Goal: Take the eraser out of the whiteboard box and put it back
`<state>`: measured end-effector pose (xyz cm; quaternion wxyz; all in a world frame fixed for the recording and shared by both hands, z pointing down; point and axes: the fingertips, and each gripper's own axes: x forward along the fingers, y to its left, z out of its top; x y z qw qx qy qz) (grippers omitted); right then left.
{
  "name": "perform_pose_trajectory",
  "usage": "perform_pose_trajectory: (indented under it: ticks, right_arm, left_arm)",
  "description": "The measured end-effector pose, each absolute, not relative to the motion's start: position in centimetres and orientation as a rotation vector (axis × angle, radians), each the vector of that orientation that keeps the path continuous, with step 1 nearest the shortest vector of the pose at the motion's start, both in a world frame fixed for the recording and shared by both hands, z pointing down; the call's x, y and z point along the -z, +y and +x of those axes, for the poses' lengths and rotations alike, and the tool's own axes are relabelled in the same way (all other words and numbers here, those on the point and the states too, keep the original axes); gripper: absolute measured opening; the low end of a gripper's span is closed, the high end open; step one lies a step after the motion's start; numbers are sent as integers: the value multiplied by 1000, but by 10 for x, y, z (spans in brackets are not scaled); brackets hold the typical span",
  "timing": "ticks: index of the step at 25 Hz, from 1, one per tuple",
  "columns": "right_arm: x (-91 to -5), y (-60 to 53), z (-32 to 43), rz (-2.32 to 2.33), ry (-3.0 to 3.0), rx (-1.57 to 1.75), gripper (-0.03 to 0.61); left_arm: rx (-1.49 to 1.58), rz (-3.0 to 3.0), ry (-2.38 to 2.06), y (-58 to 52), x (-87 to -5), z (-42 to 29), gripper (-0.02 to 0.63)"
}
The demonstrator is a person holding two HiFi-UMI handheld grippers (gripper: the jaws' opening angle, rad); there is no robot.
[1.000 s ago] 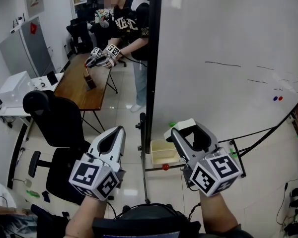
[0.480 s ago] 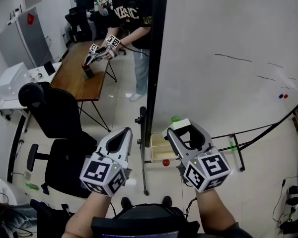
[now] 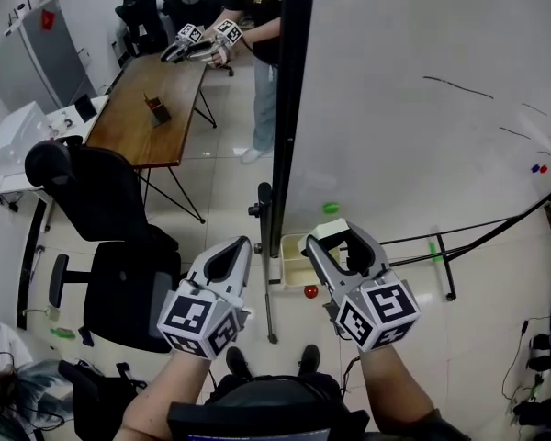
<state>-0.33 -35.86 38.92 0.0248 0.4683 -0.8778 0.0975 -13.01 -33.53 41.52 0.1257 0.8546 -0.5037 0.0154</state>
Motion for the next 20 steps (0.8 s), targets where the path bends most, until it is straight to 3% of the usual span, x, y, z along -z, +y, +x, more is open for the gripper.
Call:
perform_pose_trajectory:
  ticks: [20]
  right_arm:
    - [-471, -379, -5, 1424, -2516, -469, 281]
  left_arm:
    - [-131, 2453, -1444, -344, -463, -122, 34]
